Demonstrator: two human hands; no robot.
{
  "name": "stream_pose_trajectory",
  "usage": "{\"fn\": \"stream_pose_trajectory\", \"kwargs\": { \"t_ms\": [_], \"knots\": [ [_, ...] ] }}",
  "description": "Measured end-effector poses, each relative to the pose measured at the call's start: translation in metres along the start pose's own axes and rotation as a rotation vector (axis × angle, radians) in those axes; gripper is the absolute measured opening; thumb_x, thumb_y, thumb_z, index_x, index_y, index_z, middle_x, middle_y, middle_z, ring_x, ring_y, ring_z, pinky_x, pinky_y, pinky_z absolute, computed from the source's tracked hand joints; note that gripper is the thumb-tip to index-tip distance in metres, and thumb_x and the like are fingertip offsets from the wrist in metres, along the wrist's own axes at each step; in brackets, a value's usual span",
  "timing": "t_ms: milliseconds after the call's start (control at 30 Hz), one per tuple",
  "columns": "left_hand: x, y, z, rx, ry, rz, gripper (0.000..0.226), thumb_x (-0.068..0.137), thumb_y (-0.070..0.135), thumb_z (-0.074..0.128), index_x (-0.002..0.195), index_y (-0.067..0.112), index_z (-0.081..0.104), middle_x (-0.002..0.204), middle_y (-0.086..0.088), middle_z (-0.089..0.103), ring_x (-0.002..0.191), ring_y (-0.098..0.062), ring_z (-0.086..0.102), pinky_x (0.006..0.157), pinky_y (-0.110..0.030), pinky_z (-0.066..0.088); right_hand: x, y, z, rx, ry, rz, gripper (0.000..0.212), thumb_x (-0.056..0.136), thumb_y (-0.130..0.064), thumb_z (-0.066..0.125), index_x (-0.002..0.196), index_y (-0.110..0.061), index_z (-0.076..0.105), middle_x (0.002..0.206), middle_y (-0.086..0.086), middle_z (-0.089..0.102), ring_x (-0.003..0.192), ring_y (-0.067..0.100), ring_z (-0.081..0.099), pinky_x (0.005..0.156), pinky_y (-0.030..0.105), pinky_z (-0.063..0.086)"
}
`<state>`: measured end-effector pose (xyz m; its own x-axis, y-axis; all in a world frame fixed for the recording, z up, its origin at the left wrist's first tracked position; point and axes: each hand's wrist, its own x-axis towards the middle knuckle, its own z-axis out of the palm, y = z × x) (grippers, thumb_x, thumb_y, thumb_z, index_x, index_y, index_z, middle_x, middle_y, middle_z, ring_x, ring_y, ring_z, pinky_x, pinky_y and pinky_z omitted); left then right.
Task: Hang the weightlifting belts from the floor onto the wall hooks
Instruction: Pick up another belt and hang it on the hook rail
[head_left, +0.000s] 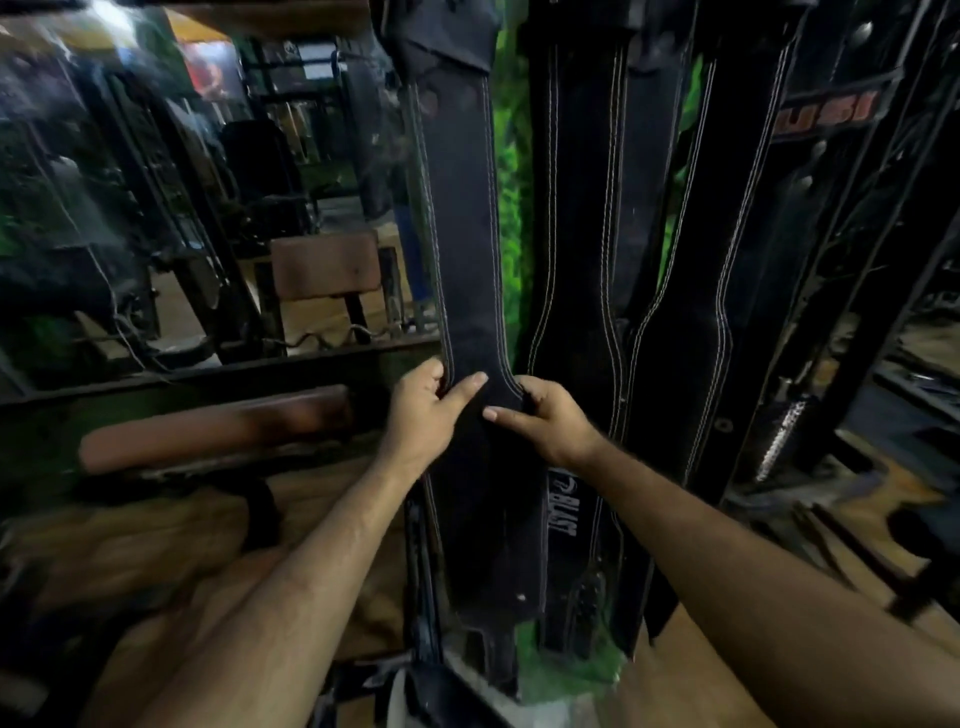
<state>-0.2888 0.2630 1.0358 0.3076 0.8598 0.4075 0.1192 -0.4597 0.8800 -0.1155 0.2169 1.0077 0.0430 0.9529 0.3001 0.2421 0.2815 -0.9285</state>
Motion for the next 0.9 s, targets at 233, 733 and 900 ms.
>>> {"fn": "stream_pose_trajectory", "kwargs": {
  "t_ms": [233, 733, 900],
  "knots": [
    [-0.020, -0.058, -0.010, -0.009, 0.022, -0.203, 0.034, 0.076, 0.019, 0.086, 0.107, 0.019, 0.072, 0.102, 0.008, 0.076, 0.096, -0.005, 0.073, 0.083, -0.023, 0.057, -0.019, 0.061, 0.013, 0.115, 0.089, 0.182, 0.036, 0.082, -0.002, 0.080, 0.116, 0.003, 0.070, 0.114, 0.017, 0.075, 0.102, 0.024, 0.074, 0.091, 0.037, 0.061],
    [-0.125, -0.234, 0.029, 0.037, -0.131, -0.566, 0.074, 0.061, 0.022, 0.095, 0.127, 0.017, 0.063, 0.124, 0.003, 0.068, 0.117, -0.016, 0.064, 0.101, -0.036, 0.053, -0.089, 0.208, 0.064, 0.050, 0.097, 0.425, 0.038, 0.071, -0.005, 0.090, 0.106, -0.011, 0.076, 0.110, 0.007, 0.077, 0.100, 0.012, 0.074, 0.090, 0.031, 0.060],
    [-0.146, -0.274, 0.040, 0.030, -0.145, -0.638, 0.069, 0.059, 0.025, 0.096, 0.121, 0.015, 0.067, 0.117, 0.001, 0.071, 0.111, -0.017, 0.068, 0.096, -0.038, 0.057, -0.121, 0.256, 0.085, 0.062, 0.135, 0.562, 0.026, 0.072, -0.011, 0.091, 0.094, -0.019, 0.078, 0.095, -0.002, 0.079, 0.088, 0.010, 0.075, 0.077, 0.028, 0.061]
  ]
}}
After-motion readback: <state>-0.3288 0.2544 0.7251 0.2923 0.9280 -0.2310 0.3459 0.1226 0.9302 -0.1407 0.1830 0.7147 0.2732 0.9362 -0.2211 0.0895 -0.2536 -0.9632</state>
